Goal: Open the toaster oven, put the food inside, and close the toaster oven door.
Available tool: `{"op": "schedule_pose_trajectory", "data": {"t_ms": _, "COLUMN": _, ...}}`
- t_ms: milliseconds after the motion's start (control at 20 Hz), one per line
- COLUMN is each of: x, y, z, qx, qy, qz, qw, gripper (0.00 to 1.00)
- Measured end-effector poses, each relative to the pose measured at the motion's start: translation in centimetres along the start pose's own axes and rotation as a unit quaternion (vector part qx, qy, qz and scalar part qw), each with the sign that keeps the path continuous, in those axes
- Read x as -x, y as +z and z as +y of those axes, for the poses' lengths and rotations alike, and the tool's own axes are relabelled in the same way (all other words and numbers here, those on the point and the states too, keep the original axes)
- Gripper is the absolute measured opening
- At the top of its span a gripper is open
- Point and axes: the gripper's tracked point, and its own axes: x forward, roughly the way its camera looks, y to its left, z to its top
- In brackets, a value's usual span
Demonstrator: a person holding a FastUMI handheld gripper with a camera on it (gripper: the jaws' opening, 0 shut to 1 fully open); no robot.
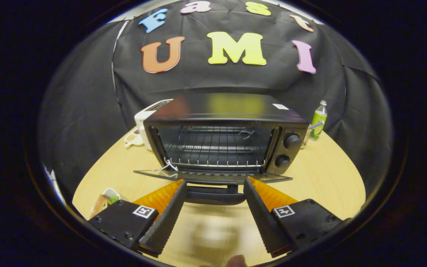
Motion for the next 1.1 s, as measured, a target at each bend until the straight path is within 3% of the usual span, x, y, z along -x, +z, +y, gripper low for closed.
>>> {"op": "schedule_pose_trajectory", "data": {"t_ms": 200, "x": -0.1, "y": -4.4, "z": -0.5, "qx": -0.016, "qy": 0.024, "qz": 0.086, "qw": 0.996, "gripper": 1.0}}
{"op": "schedule_pose_trajectory", "data": {"t_ms": 550, "x": 6.6, "y": 2.1, "z": -1.9, "qx": -0.021, "qy": 0.09, "qz": 0.037, "qw": 0.995, "gripper": 0.99}}
{"op": "schedule_pose_trajectory", "data": {"t_ms": 750, "x": 9.0, "y": 3.5, "z": -0.4, "qx": -0.07, "qy": 0.144, "qz": 0.062, "qw": 0.985, "gripper": 1.0}}
{"op": "schedule_pose_trajectory", "data": {"t_ms": 1000, "x": 12.0, "y": 2.0, "z": 5.4, "qx": -0.138, "qy": 0.218, "qz": 0.136, "qw": 0.957, "gripper": 1.0}}
{"op": "schedule_pose_trajectory", "data": {"t_ms": 1100, "x": 12.1, "y": 0.6, "z": 9.2, "qx": -0.17, "qy": 0.256, "qz": 0.173, "qw": 0.936, "gripper": 1.0}}
